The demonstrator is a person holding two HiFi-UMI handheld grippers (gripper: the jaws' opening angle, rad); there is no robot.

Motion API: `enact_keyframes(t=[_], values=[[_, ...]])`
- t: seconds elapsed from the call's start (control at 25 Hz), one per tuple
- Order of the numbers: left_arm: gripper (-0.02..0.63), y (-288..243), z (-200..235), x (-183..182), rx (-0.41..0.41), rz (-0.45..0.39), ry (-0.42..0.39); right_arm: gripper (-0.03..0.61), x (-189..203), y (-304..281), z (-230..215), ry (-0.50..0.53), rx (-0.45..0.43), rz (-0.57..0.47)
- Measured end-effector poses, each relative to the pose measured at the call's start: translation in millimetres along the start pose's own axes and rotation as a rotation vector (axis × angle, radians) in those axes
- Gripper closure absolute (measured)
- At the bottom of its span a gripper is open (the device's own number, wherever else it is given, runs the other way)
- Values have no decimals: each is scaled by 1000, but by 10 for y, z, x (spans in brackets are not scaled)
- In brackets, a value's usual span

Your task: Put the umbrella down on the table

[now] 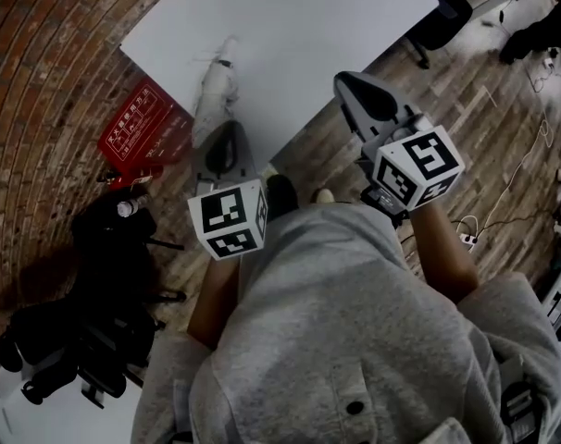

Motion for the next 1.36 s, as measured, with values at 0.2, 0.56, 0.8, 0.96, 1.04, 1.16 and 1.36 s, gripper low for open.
enact_keyframes(t=[0.2,0.56,0.8,0.96,1.04,1.16,1.36], values=[[589,354,-386,14,-25,-12,8,546,34,495,-31,-9,-4,-14],[589,924,-914,157,-65,-13,37,546,79,1170,1,11,-16,-37],[589,1151,-1024,234,-85,-14,58,546,106,1337,77,12,-37,-50],[589,1229,-1041,238,-101,-23,66,546,86,1382,122,19,-54,-60],[589,1271,-1043,248,-106,-28,68,546,84,1398,155,24,-61,-61],[589,1308,-1060,264,-110,-32,71,546,78,1415,176,29,-68,-64],[589,1284,-1028,252,-113,-24,72,546,61,1345,188,30,-79,-59]])
Point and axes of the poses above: the fingertips, and each gripper's own axes: y backward along the fingers, z to its left, x out of its underside, the point moved 10 cm from there along y, backward along the fingers, and after that the axes turned 12 degrees about -z, right-handed, at the moved point
